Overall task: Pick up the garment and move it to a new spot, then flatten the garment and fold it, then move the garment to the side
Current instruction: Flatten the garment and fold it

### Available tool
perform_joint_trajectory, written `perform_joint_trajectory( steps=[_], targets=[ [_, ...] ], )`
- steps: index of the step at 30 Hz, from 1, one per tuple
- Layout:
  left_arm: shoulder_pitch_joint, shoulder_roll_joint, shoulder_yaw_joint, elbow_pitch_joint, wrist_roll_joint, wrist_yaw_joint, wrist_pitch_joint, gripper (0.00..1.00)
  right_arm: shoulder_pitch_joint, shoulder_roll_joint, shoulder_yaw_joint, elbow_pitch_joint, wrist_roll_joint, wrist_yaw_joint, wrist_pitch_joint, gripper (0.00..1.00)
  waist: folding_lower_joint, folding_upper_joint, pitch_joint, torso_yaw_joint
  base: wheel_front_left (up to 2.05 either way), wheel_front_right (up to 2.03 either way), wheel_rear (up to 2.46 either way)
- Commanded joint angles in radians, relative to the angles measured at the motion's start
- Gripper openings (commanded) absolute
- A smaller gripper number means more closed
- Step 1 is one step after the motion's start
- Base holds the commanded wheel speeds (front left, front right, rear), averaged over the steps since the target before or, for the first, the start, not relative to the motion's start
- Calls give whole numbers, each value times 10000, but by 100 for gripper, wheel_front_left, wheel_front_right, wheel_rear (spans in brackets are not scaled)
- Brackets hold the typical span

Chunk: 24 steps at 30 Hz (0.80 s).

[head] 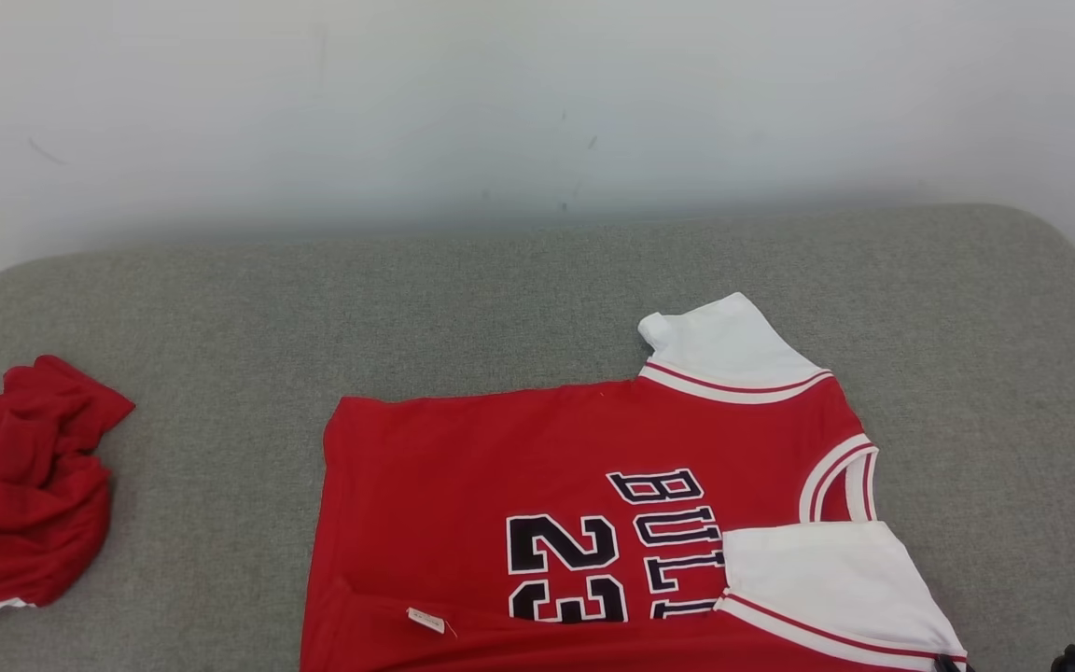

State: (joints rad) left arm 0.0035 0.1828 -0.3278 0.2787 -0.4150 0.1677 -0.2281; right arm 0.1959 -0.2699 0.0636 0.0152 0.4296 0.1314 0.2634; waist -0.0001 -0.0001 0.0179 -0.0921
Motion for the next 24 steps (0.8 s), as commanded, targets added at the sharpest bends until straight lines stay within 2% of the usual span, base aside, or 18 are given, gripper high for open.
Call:
perform_joint_trajectory(
  steps=[1,3,4,5,6,12,18,24],
  targets=[
    [198,87,65,-26,-126,23,20,0,99,23,-84,-69,-78,-12,26,0,1,1,8,-3,0,0,0],
    [209,74,69,21,-124,15,-1,0,152,149,-165,-134,-77,-12,70,1,1,1,6,-9,0,0,0],
    [186,76,61,71,-116,7,-13,29,154,161,-188,-144,-138,-12,50,28,1,1,0,-6,0,0,0],
    [155,88,32,124,-82,2,-21,78,143,185,-208,-150,-172,-12,2,76,1,1,-5,-1,0,0,0],
    [111,65,32,139,-85,10,-48,98,123,265,-241,-139,-115,-12,-31,100,1,1,-9,4,0,0,0],
    [-102,-27,115,234,-117,44,-202,100,-154,420,-320,-270,-264,-11,-397,100,1,1,-49,55,0,0,0],
    [-135,-70,398,-235,143,175,-354,100,-371,563,-239,-454,-581,-11,-1081,100,1,1,-113,118,0,0,0],
    [32,-237,1051,-1414,827,383,-388,100,-550,764,-63,-564,-866,-11,-1880,100,1,1,-162,226,0,0,0]
  ],
)
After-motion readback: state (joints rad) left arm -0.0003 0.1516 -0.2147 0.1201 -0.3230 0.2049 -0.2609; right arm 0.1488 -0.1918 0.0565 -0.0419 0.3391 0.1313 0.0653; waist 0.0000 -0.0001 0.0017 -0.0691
